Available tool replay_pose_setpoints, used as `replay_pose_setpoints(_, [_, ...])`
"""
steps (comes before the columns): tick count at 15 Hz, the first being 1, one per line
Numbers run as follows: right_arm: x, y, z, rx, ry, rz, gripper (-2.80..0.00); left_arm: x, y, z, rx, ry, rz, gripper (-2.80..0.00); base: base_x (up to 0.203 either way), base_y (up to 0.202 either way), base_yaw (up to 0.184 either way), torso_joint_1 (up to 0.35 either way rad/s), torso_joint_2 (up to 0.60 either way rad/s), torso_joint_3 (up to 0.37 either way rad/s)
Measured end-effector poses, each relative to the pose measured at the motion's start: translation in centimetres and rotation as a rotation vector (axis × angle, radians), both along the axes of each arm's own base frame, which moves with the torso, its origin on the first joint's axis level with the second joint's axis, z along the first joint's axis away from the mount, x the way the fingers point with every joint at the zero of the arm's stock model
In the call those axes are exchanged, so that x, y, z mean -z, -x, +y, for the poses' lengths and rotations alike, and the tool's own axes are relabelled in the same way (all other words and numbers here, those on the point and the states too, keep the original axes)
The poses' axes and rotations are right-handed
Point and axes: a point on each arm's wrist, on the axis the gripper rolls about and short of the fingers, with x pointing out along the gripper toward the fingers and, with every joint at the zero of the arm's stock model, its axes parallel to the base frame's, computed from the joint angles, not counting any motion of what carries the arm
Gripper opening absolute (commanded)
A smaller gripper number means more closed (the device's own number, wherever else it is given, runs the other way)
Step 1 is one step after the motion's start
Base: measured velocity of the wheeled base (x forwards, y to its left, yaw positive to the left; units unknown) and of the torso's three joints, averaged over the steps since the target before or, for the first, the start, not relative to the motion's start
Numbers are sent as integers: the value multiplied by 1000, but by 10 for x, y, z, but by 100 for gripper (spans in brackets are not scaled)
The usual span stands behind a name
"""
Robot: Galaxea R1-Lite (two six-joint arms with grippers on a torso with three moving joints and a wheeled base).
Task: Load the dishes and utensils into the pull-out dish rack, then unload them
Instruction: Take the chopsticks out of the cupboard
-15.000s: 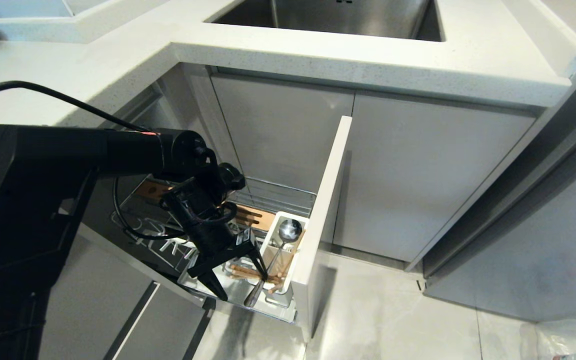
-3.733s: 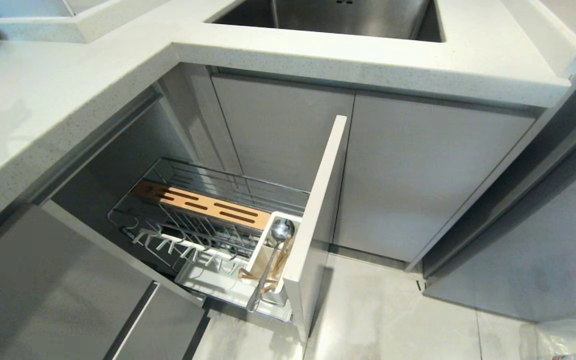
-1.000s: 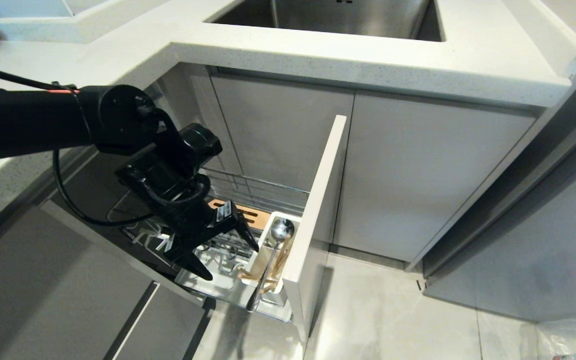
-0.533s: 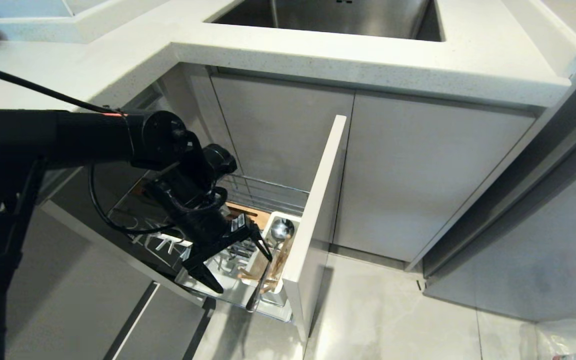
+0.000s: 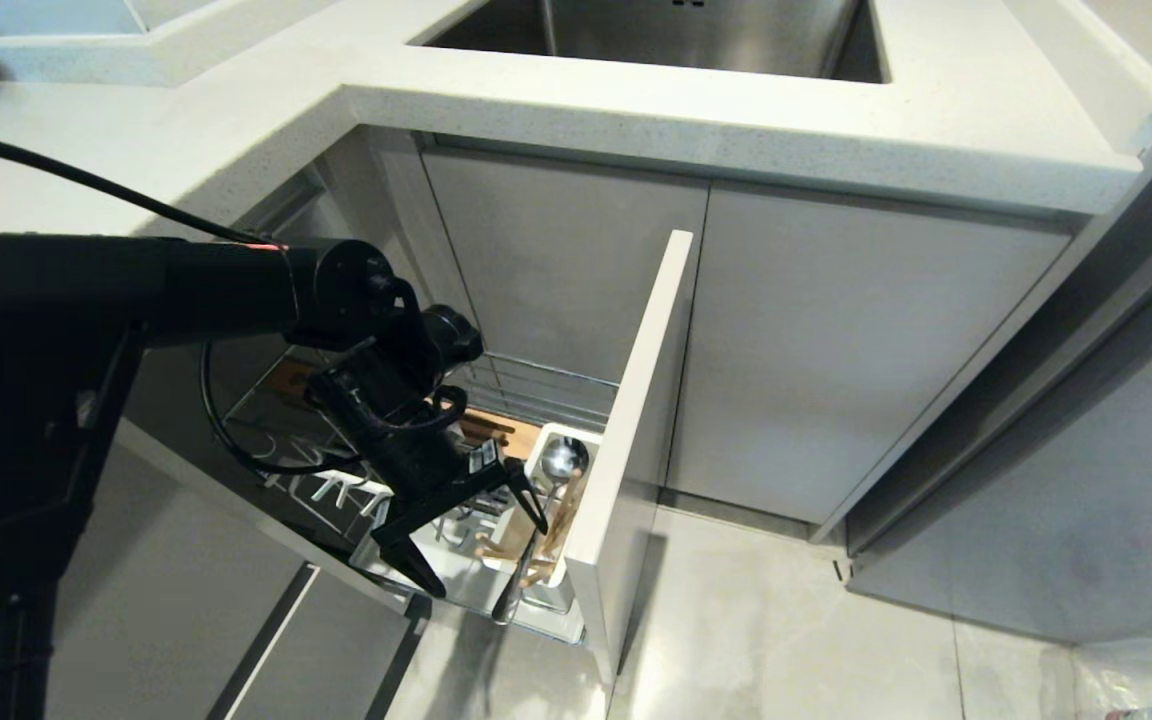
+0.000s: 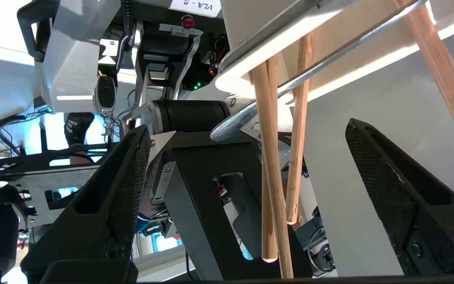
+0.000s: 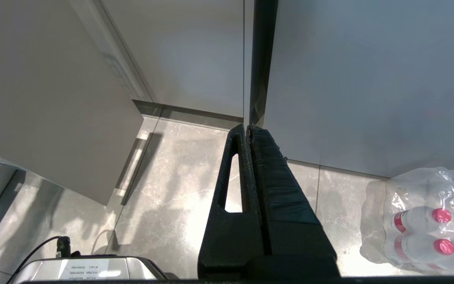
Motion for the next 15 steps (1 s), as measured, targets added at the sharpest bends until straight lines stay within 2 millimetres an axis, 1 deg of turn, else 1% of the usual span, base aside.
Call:
replay_pose_setpoints(7, [0,0,0,0,0,0,-280,0,2,4,8,-13,22,0,0,0,0,0,0,0])
replay_pose_setpoints(13, [0,0,0,0,0,0,-280,2,9,24,43,-28,73,0,0,0,0,0,0,0])
replay_pose_setpoints(15, [0,0,0,0,0,0,-280,0,10,27,54,-25,72,0,0,0,0,0,0,0])
